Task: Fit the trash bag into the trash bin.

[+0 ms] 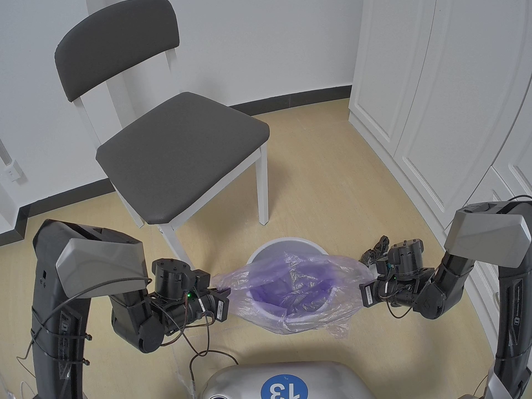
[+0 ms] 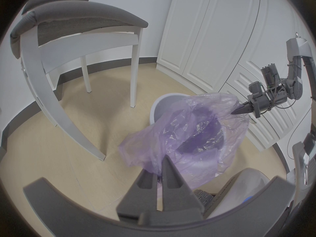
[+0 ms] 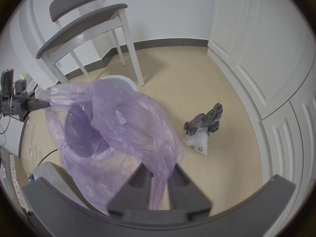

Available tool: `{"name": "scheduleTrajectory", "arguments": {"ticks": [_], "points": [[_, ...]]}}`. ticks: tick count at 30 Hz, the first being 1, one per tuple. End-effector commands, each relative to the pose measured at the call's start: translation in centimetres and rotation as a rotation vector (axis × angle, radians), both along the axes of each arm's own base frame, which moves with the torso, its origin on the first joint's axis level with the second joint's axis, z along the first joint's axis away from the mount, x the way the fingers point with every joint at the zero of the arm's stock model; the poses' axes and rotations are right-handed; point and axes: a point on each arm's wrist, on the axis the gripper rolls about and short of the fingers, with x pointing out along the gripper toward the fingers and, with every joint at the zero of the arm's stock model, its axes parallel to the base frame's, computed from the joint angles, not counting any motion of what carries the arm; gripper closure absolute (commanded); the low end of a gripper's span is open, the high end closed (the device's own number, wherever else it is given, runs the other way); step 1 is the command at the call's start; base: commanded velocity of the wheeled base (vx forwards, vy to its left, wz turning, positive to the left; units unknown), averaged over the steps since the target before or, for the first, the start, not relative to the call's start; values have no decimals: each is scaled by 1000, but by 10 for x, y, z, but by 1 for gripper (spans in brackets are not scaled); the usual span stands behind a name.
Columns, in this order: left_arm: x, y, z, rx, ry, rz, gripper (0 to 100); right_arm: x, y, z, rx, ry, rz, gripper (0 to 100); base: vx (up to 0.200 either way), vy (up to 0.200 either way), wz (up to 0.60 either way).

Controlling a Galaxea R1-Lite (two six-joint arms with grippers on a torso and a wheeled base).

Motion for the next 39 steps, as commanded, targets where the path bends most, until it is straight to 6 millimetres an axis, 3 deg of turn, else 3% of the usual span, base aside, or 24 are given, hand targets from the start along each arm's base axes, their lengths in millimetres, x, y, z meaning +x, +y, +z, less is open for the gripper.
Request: {"name": "scheduleTrajectory", "arguments": {"ticks": [1, 9, 15, 20, 23, 29, 39], "points": [[-2, 12, 9, 16, -18, -3, 100, -1, 4, -11, 4, 18, 13, 0, 0, 0, 0], [-7, 24, 1, 14, 8, -92, 100, -1, 4, -10, 27, -7, 26, 0, 0, 0, 0], [-19, 20, -8, -58, 95, -180, 100, -11, -4, 40, 57, -112, 19, 0, 0, 0, 0], [-36, 36, 12, -134, 95, -303, 100, -17, -6, 60, 70, -156, 22, 0, 0, 0, 0], [-38, 44, 9, -81, 71, -319, 100, -19, -5, 60, 70, -153, 26, 0, 0, 0, 0], [-34, 49, -18, -38, 105, -326, 100, -23, -3, 55, 59, -132, 39, 0, 0, 0, 0], [-16, 34, -49, 40, 29, -252, 100, -23, 3, 40, 36, -98, 64, 0, 0, 0, 0]]}}
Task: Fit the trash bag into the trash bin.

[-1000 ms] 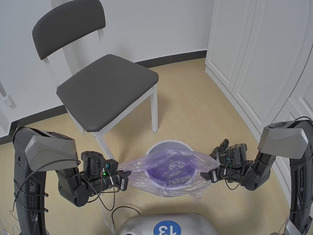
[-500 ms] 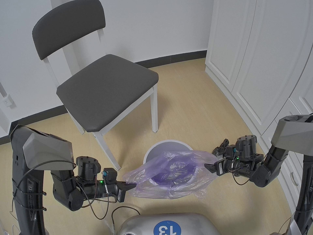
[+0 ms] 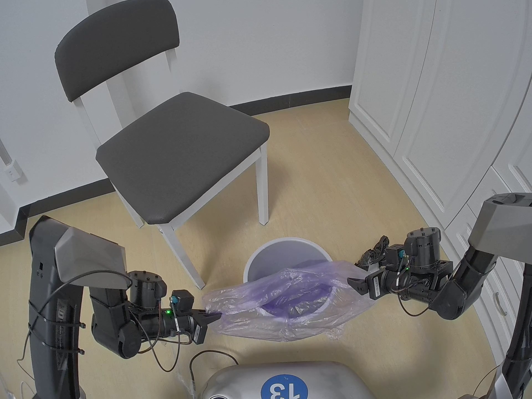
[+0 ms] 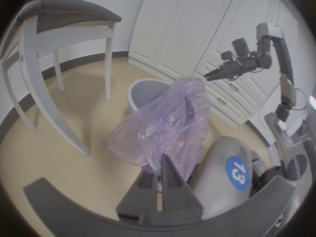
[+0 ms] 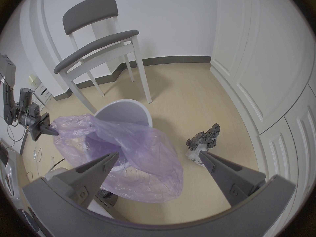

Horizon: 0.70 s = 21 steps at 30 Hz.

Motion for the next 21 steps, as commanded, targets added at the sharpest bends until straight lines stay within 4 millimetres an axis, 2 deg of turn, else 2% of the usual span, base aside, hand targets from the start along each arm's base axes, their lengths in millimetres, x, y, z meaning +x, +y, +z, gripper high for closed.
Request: {"name": "scheduleTrajectory", "arguments": {"ticks": [1, 17, 18, 21], "points": [[3, -8, -25, 33, -2, 17, 100, 1, 2, -9, -10, 23, 7, 0, 0, 0, 0], [16, -16, -22, 3, -100, 75, 100, 9, 4, -10, 7, 3, -4, 0, 0, 0, 0], [16, -17, -21, -4, -97, 78, 0, 9, 4, -9, 8, 0, -3, 0, 0, 0, 0], [18, -18, -21, -26, -87, 89, 0, 8, 4, -9, 11, -9, -3, 0, 0, 0, 0]]}}
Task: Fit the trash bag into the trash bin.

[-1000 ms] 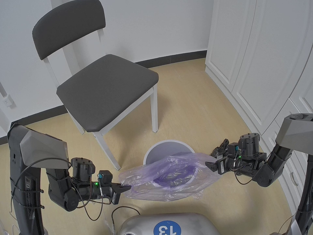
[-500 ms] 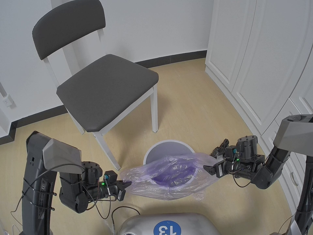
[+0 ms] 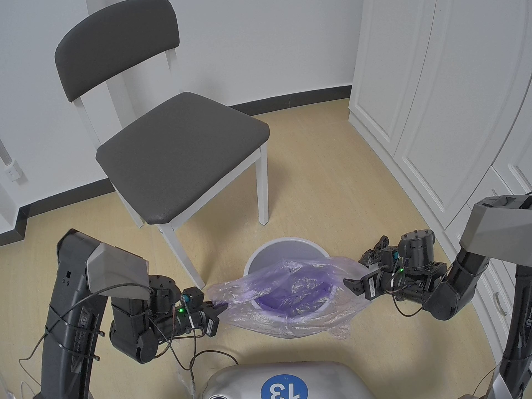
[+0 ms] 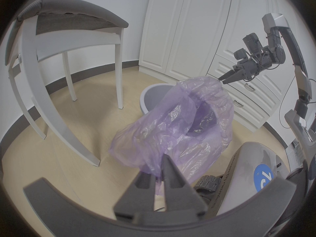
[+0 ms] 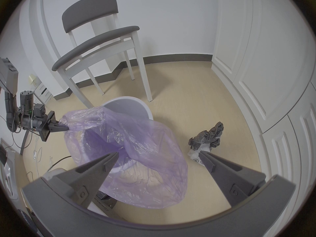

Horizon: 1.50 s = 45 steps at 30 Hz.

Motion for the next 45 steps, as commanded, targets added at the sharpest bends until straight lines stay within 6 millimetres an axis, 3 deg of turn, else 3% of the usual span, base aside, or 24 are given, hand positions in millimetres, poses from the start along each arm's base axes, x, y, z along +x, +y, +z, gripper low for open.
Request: {"name": "scheduleTrajectory", "arguments": {"ticks": [1, 7, 12, 14, 20, 25, 32, 45], "points": [[2, 0, 0, -20, 2, 7, 0, 1, 1, 0, 4, -12, 1, 0, 0, 0, 0], [4, 6, -3, -23, -10, 19, 0, 3, 5, 5, 47, -80, -2, 0, 0, 0, 0], [3, 16, -2, -31, -12, 23, 0, 9, 25, 13, 103, -113, 10, 0, 0, 0, 0], [3, 20, 5, -42, -21, 18, 0, 21, 33, 24, 112, -152, 21, 0, 0, 0, 0], [2, 29, 29, -63, -65, 21, 0, 39, 59, 50, 5, -94, 122, 0, 0, 0, 0], [0, 29, 36, -65, -78, 20, 0, 48, 62, 64, -178, -67, 358, 0, 0, 0, 0], [-6, 26, 45, -68, -85, 7, 0, 57, 62, 48, -240, -90, 454, 0, 0, 0, 0], [-3, 26, 40, -66, -81, 10, 0, 57, 56, 18, -299, -43, 529, 0, 0, 0, 0]]}}
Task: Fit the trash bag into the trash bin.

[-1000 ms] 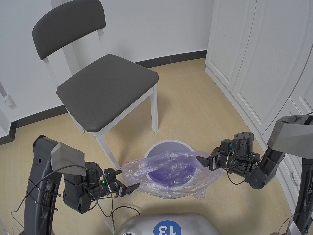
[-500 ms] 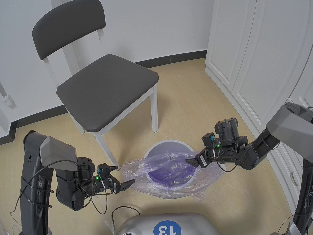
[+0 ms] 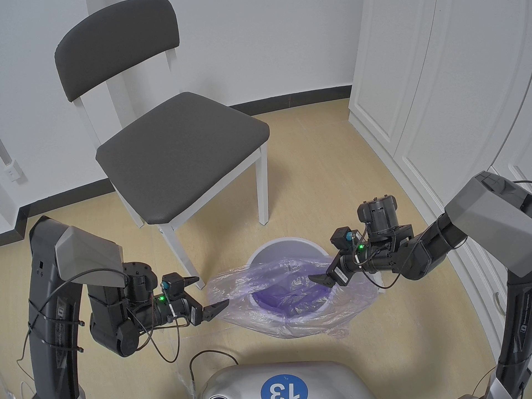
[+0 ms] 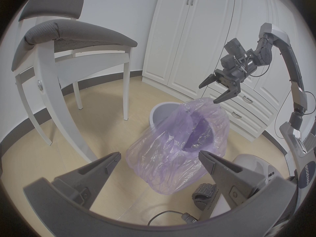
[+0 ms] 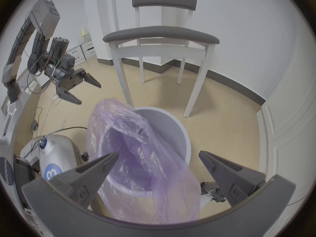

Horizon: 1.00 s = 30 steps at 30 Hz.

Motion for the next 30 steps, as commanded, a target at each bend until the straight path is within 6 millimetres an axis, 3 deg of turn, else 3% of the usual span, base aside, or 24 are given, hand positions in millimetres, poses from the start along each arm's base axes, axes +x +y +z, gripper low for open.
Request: {"name": "scheduleTrajectory", "arguments": {"ticks": [1, 7, 8, 19, 26, 30], "points": [[2, 0, 1, -5, -20, 2, 0, 4, -5, -14, -20, 22, -7, 0, 0, 0, 0], [4, 0, -5, -1, -9, 5, 0, 14, -11, -20, -36, 7, -11, 0, 0, 0, 0], [4, 0, -6, -1, -7, 5, 0, 14, -11, -20, -36, 7, -12, 100, 0, 0, 0], [8, 1, -5, -2, -21, 15, 0, 23, -14, -14, -10, -36, -31, 100, 0, 0, 0], [10, 1, -1, -6, -38, 22, 0, 43, -17, 7, 88, -114, -104, 100, 0, 0, 0], [11, 2, 0, -6, -41, 24, 0, 50, -12, 9, 153, -146, -136, 100, 0, 0, 0]]}}
